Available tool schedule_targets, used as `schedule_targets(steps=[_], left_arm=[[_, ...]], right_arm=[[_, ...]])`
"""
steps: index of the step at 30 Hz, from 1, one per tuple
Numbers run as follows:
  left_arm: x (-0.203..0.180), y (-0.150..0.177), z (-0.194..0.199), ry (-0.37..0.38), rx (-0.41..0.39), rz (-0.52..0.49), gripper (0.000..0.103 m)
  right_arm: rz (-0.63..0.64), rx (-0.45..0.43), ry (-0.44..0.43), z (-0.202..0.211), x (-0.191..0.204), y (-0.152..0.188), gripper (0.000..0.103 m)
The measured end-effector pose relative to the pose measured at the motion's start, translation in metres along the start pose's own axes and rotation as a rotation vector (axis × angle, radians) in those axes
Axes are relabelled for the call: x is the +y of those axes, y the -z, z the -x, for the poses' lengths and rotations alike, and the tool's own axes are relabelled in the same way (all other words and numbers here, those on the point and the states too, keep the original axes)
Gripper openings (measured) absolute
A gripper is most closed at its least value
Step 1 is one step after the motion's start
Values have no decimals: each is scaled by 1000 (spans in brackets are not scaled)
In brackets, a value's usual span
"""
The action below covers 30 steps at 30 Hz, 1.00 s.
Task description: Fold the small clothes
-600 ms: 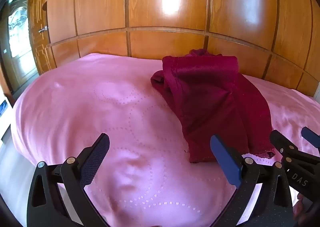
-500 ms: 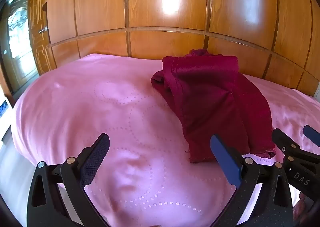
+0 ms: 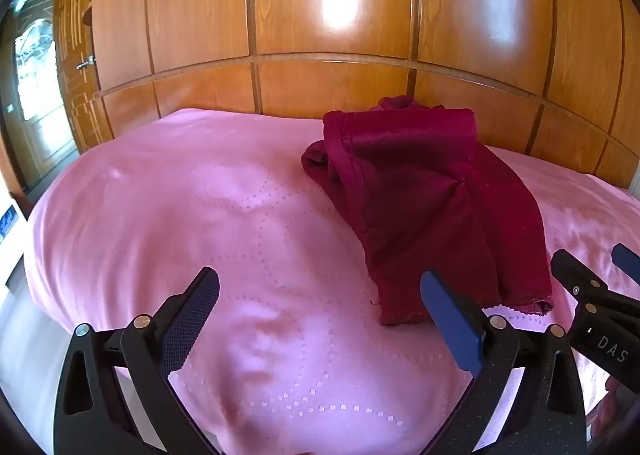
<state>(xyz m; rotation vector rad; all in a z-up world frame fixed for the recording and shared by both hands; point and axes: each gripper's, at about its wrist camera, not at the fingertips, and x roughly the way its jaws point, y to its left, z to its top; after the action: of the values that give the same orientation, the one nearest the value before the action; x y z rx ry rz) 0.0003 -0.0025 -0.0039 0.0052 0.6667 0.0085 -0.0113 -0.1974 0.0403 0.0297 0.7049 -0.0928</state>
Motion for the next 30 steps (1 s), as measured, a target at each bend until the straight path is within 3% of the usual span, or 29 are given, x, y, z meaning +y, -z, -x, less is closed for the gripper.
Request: schedule_targets(steps=[30], left_arm=[[-3, 2, 8, 8, -9, -26, 100]], right_arm=[[-8, -15, -1, 5, -1, -2, 101]])
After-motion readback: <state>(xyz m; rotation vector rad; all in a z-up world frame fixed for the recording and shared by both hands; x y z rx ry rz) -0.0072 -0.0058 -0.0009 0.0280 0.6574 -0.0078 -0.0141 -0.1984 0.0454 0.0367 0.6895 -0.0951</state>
